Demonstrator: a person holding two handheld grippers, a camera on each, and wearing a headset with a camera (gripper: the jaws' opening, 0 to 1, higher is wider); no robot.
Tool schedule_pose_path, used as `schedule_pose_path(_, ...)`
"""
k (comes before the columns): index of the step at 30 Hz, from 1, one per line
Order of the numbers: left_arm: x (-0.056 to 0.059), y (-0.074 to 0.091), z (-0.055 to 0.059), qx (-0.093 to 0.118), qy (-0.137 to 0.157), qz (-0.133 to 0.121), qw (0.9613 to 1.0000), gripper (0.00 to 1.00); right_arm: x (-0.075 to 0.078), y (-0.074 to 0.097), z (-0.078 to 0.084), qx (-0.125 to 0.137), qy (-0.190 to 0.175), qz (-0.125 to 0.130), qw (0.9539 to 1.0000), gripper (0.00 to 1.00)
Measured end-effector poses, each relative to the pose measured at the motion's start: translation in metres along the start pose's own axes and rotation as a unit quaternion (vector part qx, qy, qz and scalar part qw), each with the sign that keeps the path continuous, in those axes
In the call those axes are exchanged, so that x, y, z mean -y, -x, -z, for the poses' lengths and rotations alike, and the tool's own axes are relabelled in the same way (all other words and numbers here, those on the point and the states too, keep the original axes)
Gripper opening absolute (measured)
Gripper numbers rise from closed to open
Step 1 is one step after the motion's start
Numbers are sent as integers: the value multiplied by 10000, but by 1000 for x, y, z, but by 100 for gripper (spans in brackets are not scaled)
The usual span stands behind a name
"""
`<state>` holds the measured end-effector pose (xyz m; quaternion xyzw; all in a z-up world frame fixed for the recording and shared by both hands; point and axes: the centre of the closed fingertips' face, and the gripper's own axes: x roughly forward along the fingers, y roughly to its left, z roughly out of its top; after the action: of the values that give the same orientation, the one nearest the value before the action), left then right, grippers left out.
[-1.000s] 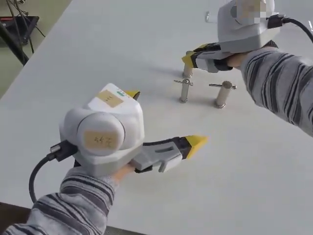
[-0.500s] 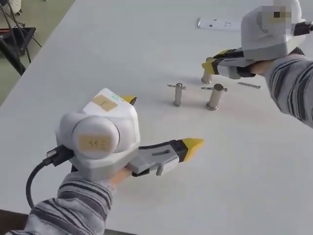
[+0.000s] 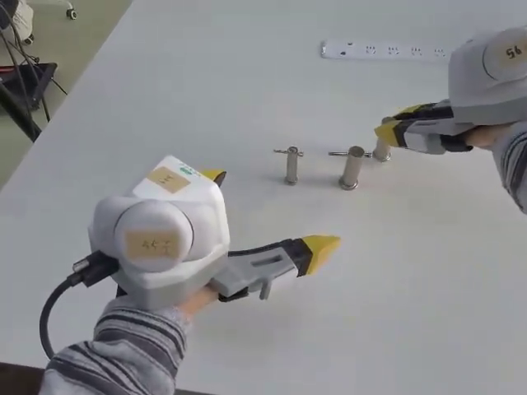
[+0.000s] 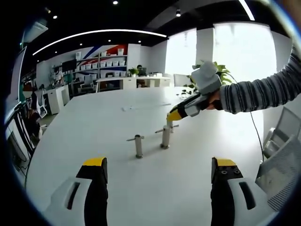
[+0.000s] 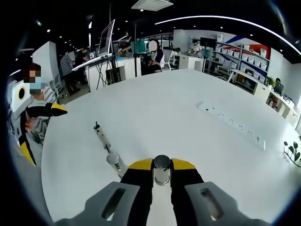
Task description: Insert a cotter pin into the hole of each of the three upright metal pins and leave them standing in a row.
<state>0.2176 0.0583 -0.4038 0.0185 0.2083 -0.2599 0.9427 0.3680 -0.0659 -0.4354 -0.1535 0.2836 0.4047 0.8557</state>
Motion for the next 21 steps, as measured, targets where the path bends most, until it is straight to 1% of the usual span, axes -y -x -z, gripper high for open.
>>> schedule_pose_path(5, 0, 2, 0, 4, 36, 2, 10000, 90, -2, 16, 11, -42, -12, 37, 10000, 8)
schedule_pose_path(10, 3, 2, -1, 16, 49, 10, 10000, 90, -10, 31, 19, -58, -40, 22, 10000, 8)
schedule_pose_path(14, 6, 3, -1, 22, 28, 33, 10000, 90, -17, 38, 23, -50, -61, -8, 10000, 8)
schedule_pose_path(17, 6, 3, -1, 11, 15, 32, 10000, 90, -26, 43, 26, -37, -71, -49, 10000, 8)
schedule_pose_path(19, 7, 4, -2, 22, 25, 42, 10000, 89, -30, 44, 26, -31, -52, -75, 10000, 8)
schedule_pose_path(21, 7, 4, -2, 19, 24, 41, 10000, 89, -30, 42, 25, -23, -36, -117, 9999, 8)
